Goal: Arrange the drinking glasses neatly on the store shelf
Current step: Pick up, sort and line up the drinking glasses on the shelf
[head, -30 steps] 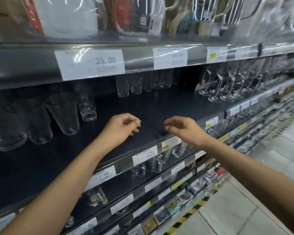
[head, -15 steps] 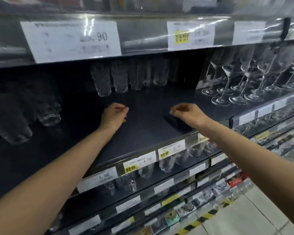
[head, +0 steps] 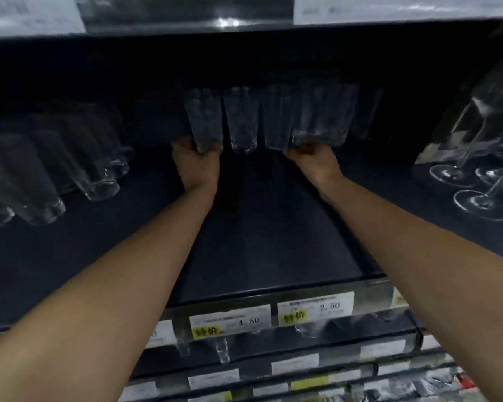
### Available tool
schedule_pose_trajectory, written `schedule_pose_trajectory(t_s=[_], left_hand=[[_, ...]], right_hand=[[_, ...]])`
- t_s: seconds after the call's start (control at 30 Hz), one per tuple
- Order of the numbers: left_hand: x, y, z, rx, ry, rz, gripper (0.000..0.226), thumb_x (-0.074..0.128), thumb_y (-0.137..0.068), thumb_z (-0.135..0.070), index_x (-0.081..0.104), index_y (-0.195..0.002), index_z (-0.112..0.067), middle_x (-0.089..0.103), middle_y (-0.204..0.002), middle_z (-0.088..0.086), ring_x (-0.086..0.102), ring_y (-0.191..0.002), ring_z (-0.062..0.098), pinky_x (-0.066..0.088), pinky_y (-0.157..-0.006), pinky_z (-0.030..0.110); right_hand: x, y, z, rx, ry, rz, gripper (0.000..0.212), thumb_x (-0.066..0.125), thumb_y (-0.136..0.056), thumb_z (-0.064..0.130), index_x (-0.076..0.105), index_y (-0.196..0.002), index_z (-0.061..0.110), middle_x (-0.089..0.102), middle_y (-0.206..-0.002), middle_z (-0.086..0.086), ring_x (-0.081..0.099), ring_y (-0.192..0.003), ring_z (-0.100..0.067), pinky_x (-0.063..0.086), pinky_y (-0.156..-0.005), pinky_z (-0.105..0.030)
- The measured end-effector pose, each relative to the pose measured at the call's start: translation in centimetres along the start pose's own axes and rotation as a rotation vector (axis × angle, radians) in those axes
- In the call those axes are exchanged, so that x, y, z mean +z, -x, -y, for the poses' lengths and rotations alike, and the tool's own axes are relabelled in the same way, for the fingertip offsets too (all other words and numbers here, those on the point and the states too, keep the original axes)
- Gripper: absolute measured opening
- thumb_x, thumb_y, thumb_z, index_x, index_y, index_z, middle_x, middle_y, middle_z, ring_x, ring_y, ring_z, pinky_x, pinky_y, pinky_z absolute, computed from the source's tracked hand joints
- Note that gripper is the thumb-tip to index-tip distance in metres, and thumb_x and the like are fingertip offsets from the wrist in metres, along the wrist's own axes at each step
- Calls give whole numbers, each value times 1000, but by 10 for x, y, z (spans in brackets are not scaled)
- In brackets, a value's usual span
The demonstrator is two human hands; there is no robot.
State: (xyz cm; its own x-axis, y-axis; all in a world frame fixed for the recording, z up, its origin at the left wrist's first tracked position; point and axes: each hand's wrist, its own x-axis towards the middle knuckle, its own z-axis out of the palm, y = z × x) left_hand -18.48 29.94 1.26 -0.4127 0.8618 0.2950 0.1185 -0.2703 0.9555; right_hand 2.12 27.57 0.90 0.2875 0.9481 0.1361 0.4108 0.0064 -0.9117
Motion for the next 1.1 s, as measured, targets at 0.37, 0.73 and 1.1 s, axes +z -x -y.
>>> schedule_pose_trajectory(t_s=[0.37, 0.73, 1.1], left_hand=[[26, -44, 17, -25, 8, 94, 49, 73, -87, -12, 41, -124, -11, 56, -111, -1, 56, -87, 4, 39, -57, -5], [31, -65, 22, -63, 89, 102, 57, 76, -85, -12, 42, -131, -6, 58, -101, -7, 57, -87, 2, 41, -57, -2], [0, -39, 14, -93, 49, 142, 43, 75, -83, -16, 45, -114, -18, 57, -95, -9, 57, -85, 3, 42, -52, 1]], right_hand=[[42, -74, -1, -32, -41, -65, 76, 74, -79, 50, 47, -139, 12, 60, -134, -3, 58, -121, -20, 44, -96, -21], [49, -79, 4, -30, 44, -135, 80, 71, -81, 57, 43, -138, 10, 57, -138, -11, 55, -126, -29, 47, -101, -32], [28, -39, 0, -11, -122, -60, 86, 84, -70, 49, 41, -132, 11, 61, -127, -3, 60, -115, -18, 49, -100, -28]])
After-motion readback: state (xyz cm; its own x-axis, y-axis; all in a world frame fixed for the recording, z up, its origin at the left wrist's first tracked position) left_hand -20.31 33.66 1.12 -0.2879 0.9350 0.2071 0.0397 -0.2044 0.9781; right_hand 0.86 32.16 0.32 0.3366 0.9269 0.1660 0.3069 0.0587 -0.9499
